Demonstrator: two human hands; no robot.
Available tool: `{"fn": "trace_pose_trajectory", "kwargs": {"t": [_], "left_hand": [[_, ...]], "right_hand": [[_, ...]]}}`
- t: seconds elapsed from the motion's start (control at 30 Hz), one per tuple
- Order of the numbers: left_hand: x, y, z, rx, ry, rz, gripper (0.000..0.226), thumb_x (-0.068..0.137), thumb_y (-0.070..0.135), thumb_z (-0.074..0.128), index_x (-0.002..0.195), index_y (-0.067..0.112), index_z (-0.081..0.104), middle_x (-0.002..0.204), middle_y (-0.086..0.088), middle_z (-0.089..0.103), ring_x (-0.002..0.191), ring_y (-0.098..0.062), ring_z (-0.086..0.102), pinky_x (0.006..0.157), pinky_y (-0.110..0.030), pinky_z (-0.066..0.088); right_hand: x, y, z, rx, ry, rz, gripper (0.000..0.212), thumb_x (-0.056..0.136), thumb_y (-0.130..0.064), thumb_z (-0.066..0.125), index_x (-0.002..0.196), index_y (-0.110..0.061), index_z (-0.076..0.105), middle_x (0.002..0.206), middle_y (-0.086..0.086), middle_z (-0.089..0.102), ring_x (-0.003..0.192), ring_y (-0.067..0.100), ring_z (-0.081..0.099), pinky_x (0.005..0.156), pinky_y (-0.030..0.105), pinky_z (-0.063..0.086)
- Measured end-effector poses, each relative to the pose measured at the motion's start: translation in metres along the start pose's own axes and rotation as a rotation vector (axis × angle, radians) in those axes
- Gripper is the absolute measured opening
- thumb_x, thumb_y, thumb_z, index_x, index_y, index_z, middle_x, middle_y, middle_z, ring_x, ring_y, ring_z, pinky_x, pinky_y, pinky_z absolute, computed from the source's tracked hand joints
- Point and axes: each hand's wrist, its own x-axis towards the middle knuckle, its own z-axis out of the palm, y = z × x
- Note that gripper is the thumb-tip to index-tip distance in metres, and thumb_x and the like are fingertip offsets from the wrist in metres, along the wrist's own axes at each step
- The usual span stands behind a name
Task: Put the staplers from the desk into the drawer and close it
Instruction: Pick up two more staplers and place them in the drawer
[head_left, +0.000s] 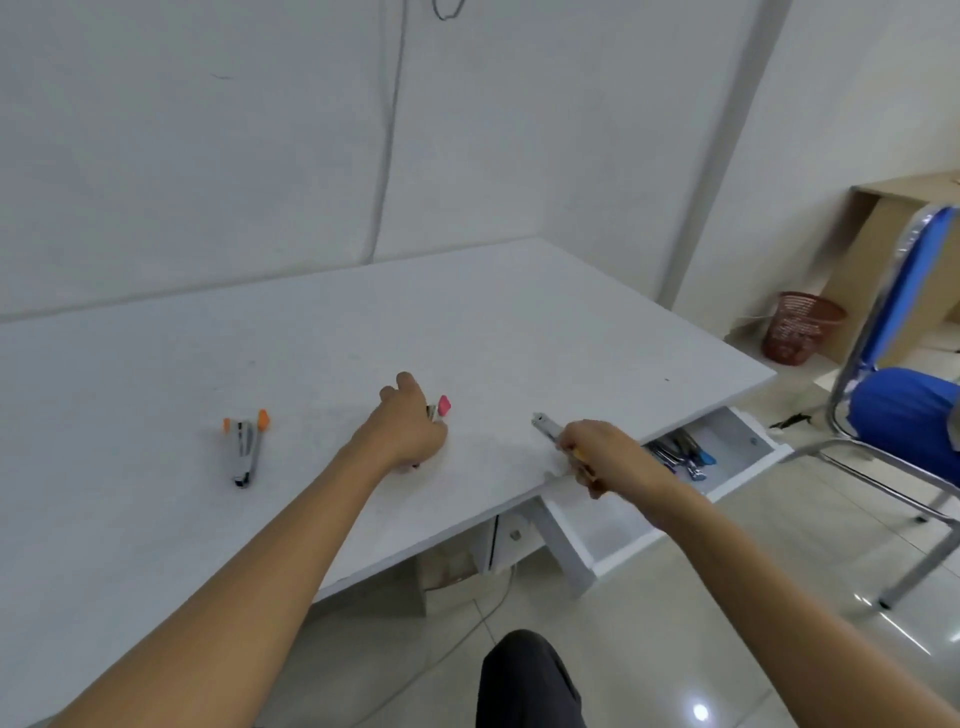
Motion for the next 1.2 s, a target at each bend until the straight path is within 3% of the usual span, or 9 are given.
{"fn": "trace_pose_trajectory", "kwargs": {"t": [0.07,0.13,0.4,0.5,0.6,0.77,0.87,0.97,1.2], "left_hand": [[-0.008,0.032,0.010,-0.166,-0.173,-0.023,0.058,0.093,0.031,0.056,0.138,0.004,0.032,0.112,-0.011,0.055,0.087,-0.020,0.056,0.069,-0.030,0.044],[-0.023,0.058,0.017,-0.444,-0.373,-0.033,0.037,0.094,0.026,0.057,0.123,0.004,0.051,0.100,-0.008,0.056,0.081,-0.017,0.053,0.070,-0.029,0.046],[-0.066,0.118,0.107,-0.766,-0.901,-0.090,0.027,0.088,0.021,0.055,0.107,0.005,0.066,0.085,-0.003,0.062,0.059,-0.008,0.052,0.056,-0.022,0.040],[-0.065,0.131,0.137,-0.770,-0.773,-0.174,0.016,0.090,0.027,0.048,0.093,0.014,0.055,0.085,-0.006,0.052,0.057,-0.012,0.042,0.051,-0.022,0.034],[-0.058,0.137,0.155,-0.489,-0.533,-0.067,0.026,0.099,0.037,0.034,0.093,0.015,0.048,0.073,-0.001,0.044,0.058,-0.012,0.038,0.056,-0.026,0.034],[-0.041,0.143,0.172,-0.158,-0.329,0.038,0.039,0.097,0.024,0.036,0.126,0.001,0.046,0.130,-0.020,0.046,0.101,-0.030,0.056,0.075,-0.033,0.038],[-0.021,0.152,0.184,-0.157,-0.287,0.008,0.037,0.097,0.025,0.040,0.117,-0.002,0.056,0.104,-0.017,0.058,0.080,-0.023,0.057,0.064,-0.029,0.039],[-0.008,0.155,0.194,-0.205,-0.303,-0.032,0.021,0.096,0.018,0.042,0.084,0.006,0.055,0.079,-0.012,0.053,0.064,-0.016,0.049,0.058,-0.028,0.035],[-0.020,0.148,0.183,-0.191,-0.300,0.060,0.004,0.090,0.009,0.046,0.088,0.007,0.048,0.082,-0.007,0.048,0.071,-0.018,0.045,0.058,-0.028,0.033]], "right_hand": [[-0.014,0.023,-0.032,0.416,-0.027,0.079,0.018,0.094,-0.022,0.047,0.091,-0.006,0.056,0.077,0.010,0.054,0.058,0.020,0.051,0.059,0.034,0.041],[-0.025,0.048,-0.059,0.497,0.007,0.103,0.017,0.093,-0.021,0.049,0.090,-0.006,0.058,0.077,0.013,0.058,0.054,0.020,0.049,0.054,0.031,0.039],[-0.003,0.104,-0.122,-0.422,0.217,0.011,0.020,0.087,-0.036,0.055,0.097,-0.021,0.064,0.083,-0.003,0.072,0.079,0.015,0.064,0.069,0.032,0.047],[0.031,0.108,-0.111,-0.695,0.201,-0.038,0.025,0.083,-0.039,0.055,0.100,-0.021,0.060,0.089,-0.003,0.068,0.085,0.020,0.062,0.079,0.038,0.046],[0.060,0.110,-0.094,-0.845,0.152,-0.050,0.024,0.084,-0.038,0.054,0.095,-0.018,0.056,0.088,0.001,0.066,0.082,0.023,0.060,0.079,0.039,0.041],[0.079,0.120,-0.081,-0.920,0.294,-0.058,0.020,0.090,-0.025,0.057,0.101,-0.009,0.063,0.097,0.009,0.072,0.087,0.029,0.067,0.072,0.035,0.050],[0.078,0.119,-0.089,-0.754,0.286,-0.025,0.026,0.086,-0.016,0.060,0.109,-0.006,0.058,0.103,0.012,0.066,0.088,0.031,0.065,0.073,0.043,0.058],[0.064,0.121,-0.104,-0.607,0.268,-0.020,0.028,0.084,-0.009,0.052,0.112,-0.007,0.056,0.113,0.011,0.063,0.097,0.031,0.062,0.082,0.044,0.055],[0.020,0.109,-0.117,-0.384,0.343,-0.072,0.029,0.082,-0.005,0.044,0.080,-0.025,0.066,0.089,-0.004,0.072,0.072,0.018,0.067,0.067,0.037,0.057]]}}
